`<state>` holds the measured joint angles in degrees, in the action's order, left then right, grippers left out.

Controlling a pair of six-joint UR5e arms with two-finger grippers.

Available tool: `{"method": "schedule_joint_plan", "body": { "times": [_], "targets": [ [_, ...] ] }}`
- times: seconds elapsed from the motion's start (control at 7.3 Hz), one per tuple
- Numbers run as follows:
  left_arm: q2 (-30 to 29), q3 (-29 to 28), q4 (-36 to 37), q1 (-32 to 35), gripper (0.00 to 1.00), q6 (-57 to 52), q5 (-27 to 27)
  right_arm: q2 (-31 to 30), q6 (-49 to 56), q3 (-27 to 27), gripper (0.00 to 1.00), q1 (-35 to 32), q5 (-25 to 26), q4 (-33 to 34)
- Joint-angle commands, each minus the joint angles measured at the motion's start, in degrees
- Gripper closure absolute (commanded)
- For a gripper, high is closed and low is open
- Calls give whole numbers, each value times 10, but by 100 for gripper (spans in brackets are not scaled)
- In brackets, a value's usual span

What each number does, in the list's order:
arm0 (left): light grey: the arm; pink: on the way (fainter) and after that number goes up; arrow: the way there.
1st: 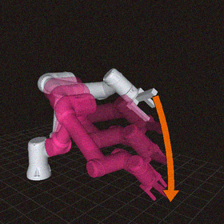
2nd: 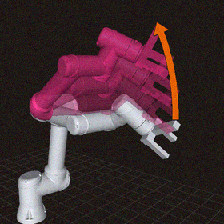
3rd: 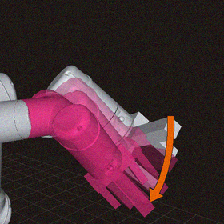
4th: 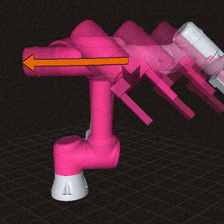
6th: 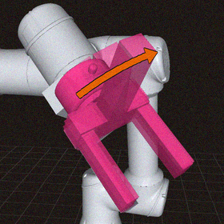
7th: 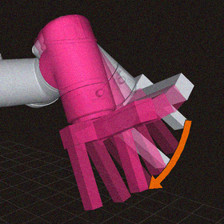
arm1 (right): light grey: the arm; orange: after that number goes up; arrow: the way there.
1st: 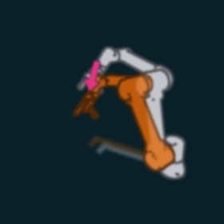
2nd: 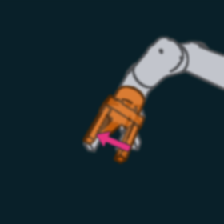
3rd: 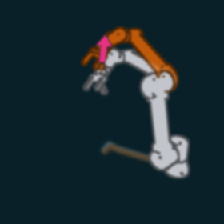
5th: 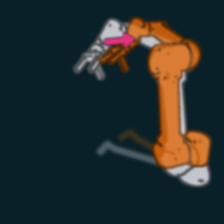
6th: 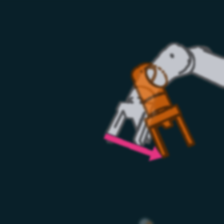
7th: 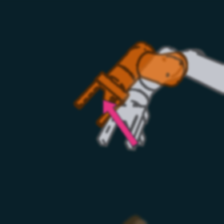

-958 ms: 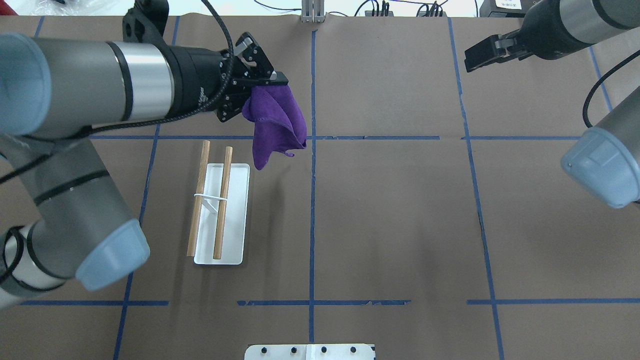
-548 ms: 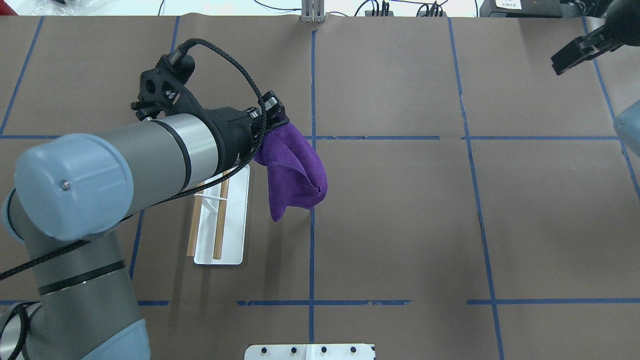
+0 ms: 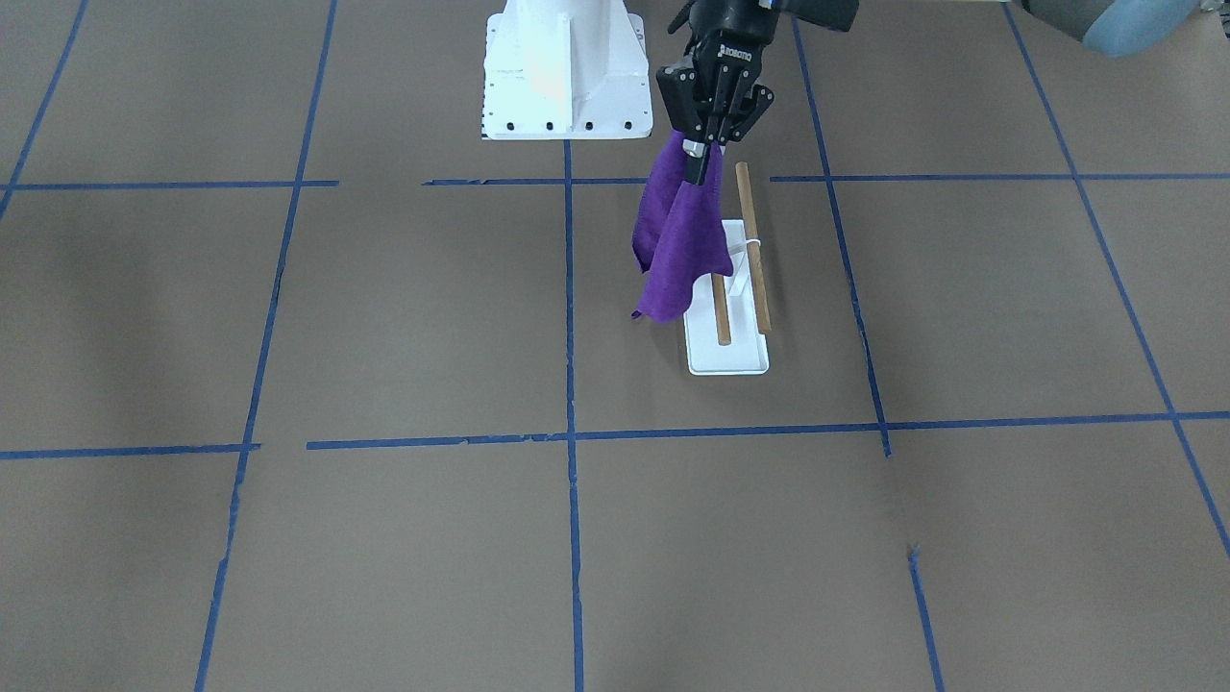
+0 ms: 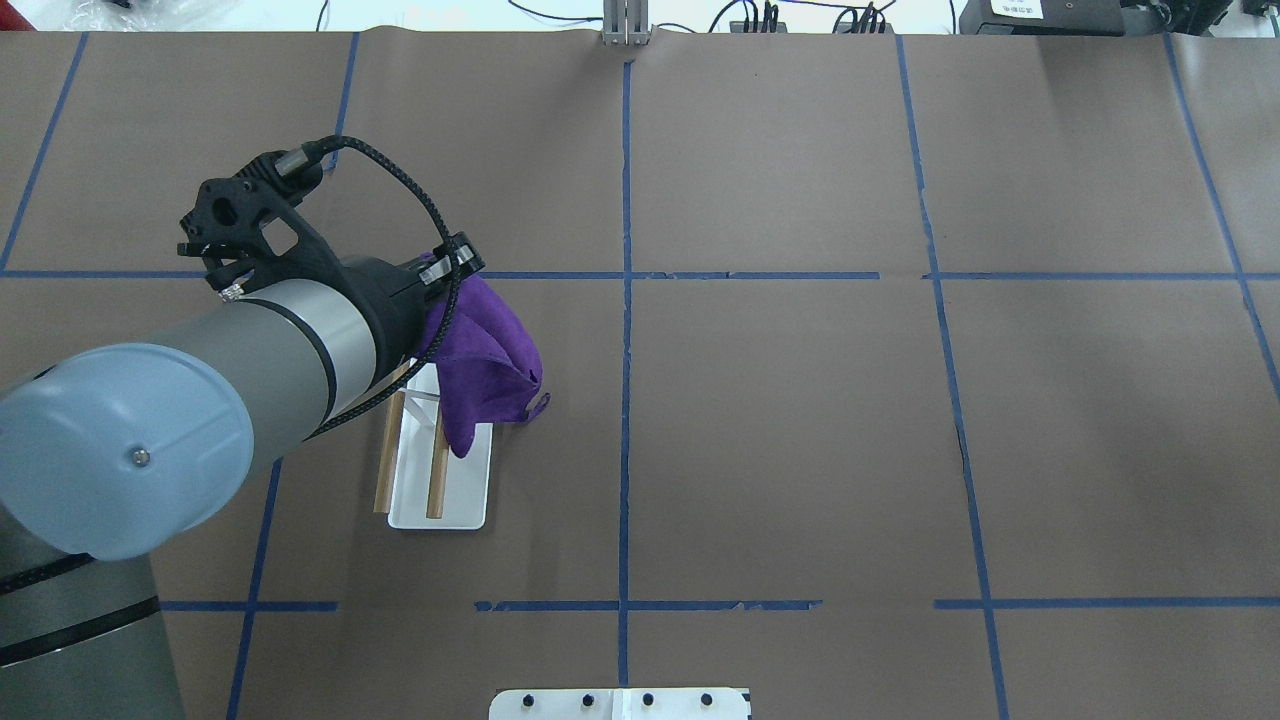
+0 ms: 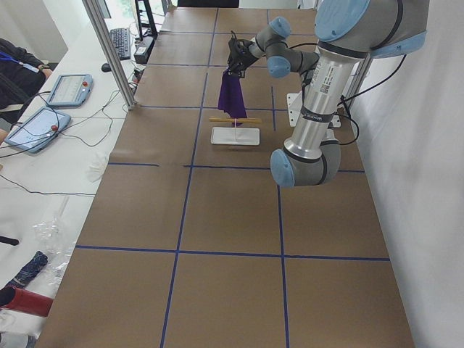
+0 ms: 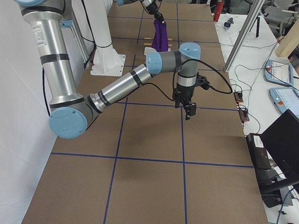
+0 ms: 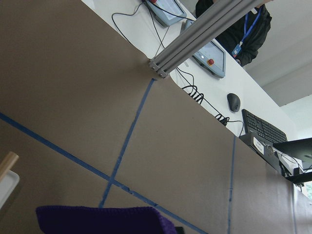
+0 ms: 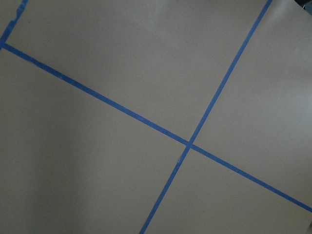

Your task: Hang towel on rack

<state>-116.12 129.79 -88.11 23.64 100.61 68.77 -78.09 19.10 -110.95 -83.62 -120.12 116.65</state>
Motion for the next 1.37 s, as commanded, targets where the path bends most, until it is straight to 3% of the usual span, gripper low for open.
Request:
{"method": "schedule_joint_plan", "body": {
  "times": [0.0, 0.27, 0.68, 0.82, 0.96, 1.23],
  "targets": [
    [81, 17, 8, 11, 100, -1, -6, -10, 15, 28, 0, -19, -52, 0],
    [154, 19, 7, 28, 100, -19, -26, -21, 12, 44, 0, -37, -106, 0],
    [181, -10, 5, 25, 100, -34, -43, -38, 15, 52, 0, -37, -105, -1],
    [181, -35, 4, 25, 42, -35, -43, -41, 15, 51, 0, -37, -104, -1],
    [179, -40, 2, 24, 0, -56, -42, -42, 19, 51, 0, -37, -104, -1],
    [178, -28, 1, 31, 0, -146, -35, -42, 15, 53, 0, -37, -102, -1]
  ]
}}
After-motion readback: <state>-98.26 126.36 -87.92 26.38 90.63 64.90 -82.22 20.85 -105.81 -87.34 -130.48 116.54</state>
